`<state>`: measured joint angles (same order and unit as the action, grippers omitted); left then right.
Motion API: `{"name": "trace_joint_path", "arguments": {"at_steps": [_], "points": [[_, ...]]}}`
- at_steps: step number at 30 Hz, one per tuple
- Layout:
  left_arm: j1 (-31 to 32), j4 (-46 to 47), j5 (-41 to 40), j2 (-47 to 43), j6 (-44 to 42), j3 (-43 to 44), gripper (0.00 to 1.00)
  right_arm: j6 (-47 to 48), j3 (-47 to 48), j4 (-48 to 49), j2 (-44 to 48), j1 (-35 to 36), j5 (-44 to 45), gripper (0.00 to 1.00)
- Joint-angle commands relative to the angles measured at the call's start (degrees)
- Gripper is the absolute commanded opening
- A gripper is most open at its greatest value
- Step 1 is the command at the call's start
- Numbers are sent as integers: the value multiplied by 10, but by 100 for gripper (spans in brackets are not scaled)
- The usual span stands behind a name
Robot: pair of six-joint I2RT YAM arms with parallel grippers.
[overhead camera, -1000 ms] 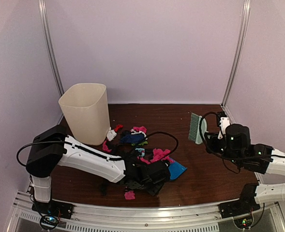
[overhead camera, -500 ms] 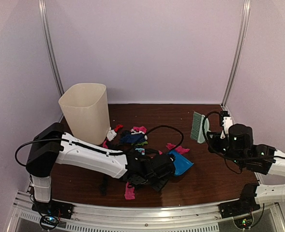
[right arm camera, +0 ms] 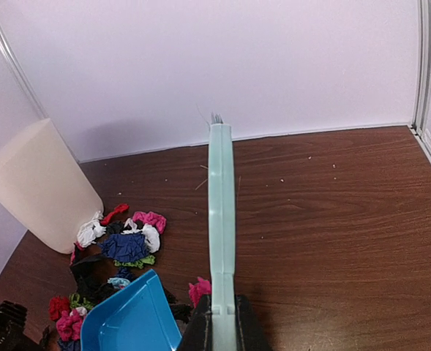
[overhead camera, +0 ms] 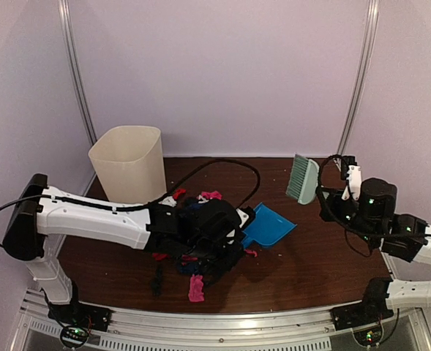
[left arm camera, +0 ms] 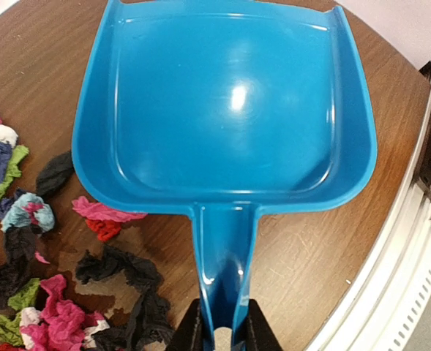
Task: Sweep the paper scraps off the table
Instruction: Sweep the paper scraps at the center of the board.
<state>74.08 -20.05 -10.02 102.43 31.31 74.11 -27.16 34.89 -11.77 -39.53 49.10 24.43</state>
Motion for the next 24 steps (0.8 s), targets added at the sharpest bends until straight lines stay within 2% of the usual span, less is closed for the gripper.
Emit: {"name": "trace_joint_path", "arguments": {"at_steps": [1,9,16,20,24], "points": [[-22,-6,-47,-70,-8,-30,14,9,29,19,-2,-2,-37,0],[-57,-67,-161,-191,21,-93,14,-22,50,40,-55,-3,-122,0],[-75,-129,-243,-255,52,-118,15,-83,47,96,-176,9,-330,0],[-81,-139,-266,-285,58,-130,15,-105,50,152,-255,60,-402,0],[-87,-155,-284,-301,66,-133,15,-99,76,167,-326,122,-426,0]]}}
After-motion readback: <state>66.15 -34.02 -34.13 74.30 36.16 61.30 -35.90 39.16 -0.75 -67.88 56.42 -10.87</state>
